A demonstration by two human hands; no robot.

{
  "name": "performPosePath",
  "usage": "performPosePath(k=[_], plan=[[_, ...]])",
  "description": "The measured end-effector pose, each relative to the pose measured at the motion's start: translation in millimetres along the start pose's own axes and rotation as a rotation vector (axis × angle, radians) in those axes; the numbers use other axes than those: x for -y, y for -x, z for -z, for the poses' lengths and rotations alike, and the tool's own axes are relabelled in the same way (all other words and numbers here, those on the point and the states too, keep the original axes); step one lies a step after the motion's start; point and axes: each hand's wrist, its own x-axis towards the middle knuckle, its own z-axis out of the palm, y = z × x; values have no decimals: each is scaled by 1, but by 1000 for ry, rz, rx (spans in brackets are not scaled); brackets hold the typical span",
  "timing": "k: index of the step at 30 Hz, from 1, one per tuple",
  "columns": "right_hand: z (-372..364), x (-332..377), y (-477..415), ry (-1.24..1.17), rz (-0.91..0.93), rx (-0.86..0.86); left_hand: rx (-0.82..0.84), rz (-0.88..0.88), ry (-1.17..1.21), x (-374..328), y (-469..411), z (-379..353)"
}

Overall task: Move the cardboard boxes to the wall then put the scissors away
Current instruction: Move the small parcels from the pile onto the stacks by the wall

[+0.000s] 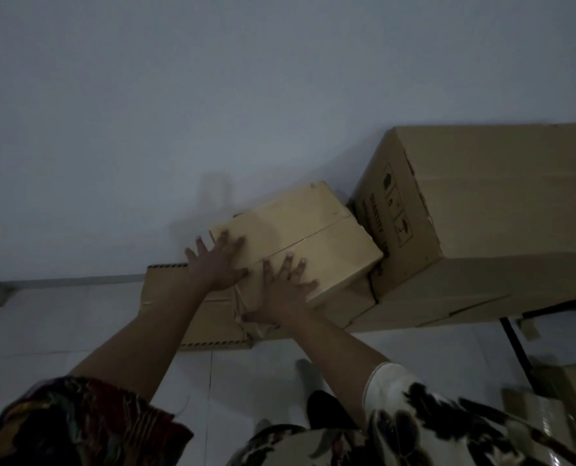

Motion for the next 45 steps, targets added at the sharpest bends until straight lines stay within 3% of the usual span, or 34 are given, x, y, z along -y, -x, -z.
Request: performPosePath(k=[10, 19, 34, 41, 45], plan=[[5, 1, -6, 54, -51, 73, -11, -123, 40, 11, -40, 15], [9, -11, -8, 140, -18, 113, -117, -88, 126, 4, -29, -5], [13, -56, 12, 419, 104, 173, -76, -5, 349, -32, 40, -49], [21, -111, 25, 472, 90, 132, -9, -86, 161, -63, 62, -58], [30, -136, 37, 512, 65, 98, 12, -135, 172, -73, 57, -64]])
